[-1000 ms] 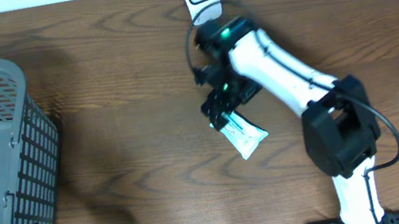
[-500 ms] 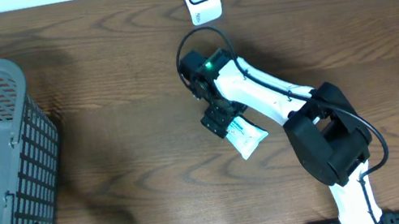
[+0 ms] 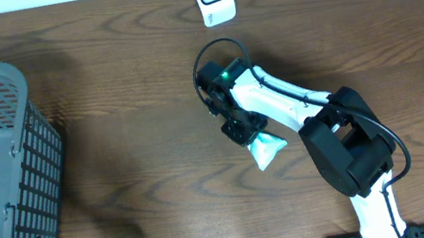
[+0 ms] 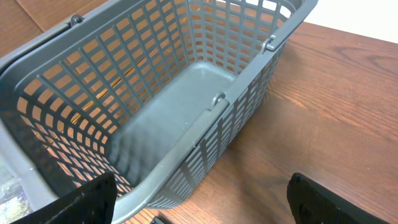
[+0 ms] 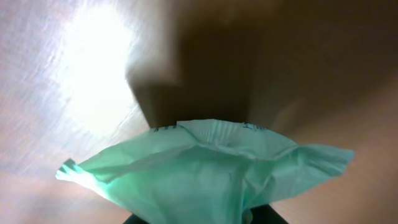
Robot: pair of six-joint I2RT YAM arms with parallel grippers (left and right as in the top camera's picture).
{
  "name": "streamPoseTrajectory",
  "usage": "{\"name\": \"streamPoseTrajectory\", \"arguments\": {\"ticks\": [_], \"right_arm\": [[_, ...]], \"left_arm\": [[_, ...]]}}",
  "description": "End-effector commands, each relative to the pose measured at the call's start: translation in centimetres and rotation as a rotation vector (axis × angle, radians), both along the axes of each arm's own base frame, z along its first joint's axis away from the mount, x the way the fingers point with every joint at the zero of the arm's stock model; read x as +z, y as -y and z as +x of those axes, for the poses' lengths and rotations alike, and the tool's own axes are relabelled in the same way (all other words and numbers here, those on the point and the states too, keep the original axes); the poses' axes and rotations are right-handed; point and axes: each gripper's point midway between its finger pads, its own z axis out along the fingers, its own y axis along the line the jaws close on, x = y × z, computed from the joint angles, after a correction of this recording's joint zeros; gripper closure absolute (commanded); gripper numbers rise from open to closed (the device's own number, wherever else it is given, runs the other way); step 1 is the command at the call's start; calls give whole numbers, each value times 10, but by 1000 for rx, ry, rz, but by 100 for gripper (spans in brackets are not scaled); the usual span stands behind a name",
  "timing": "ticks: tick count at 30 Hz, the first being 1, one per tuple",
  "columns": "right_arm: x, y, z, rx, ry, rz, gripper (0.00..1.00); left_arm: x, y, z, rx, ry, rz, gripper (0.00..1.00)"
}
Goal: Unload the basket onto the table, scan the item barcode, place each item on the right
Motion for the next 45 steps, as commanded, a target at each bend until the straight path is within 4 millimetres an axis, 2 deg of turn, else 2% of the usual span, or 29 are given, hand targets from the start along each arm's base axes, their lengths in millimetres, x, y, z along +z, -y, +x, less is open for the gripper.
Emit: {"name": "streamPoseTrajectory", "arguments": {"ticks": [1,2,4,8,11,12,13,17,21,23,29,38,45], "right_arm": [[8,-12,-26,-97,-134,62,89],[13,-13,-36,-108,-183,68,90],[21,-12,-57,-133,-285,71,99],[47,-3,-99,-188,-491,21,99],[62,2,-117,-219,-589,-10,99],[68,-1,-123,-241,-630,3,99],[77,-14,-130,-274,-702,80,99],[91,-42,-135,-365,-803,226,99],[119,-78,-127,-506,-938,457,99],[126,-84,-120,-522,-961,540,99],[126,-64,-88,-620,-935,605,99],[118,-9,-28,-766,-854,757,99],[114,12,-14,-799,-819,784,99]], "left_arm": [[1,-1,-2,7,11,1,12],[1,-1,-2,7,11,1,12],[1,-1,-2,7,11,1,12],[1,-1,-2,7,11,1,12],[1,-1,-2,7,11,1,12],[1,-1,-2,7,11,1,12],[1,-1,-2,7,11,1,12],[1,-1,-2,7,11,1,12],[1,-1,-2,7,11,1,12],[1,-1,-2,7,11,1,12],[1,-1,-2,7,11,1,12],[1,-1,-2,7,11,1,12],[1,-1,-2,7,11,1,12]]}}
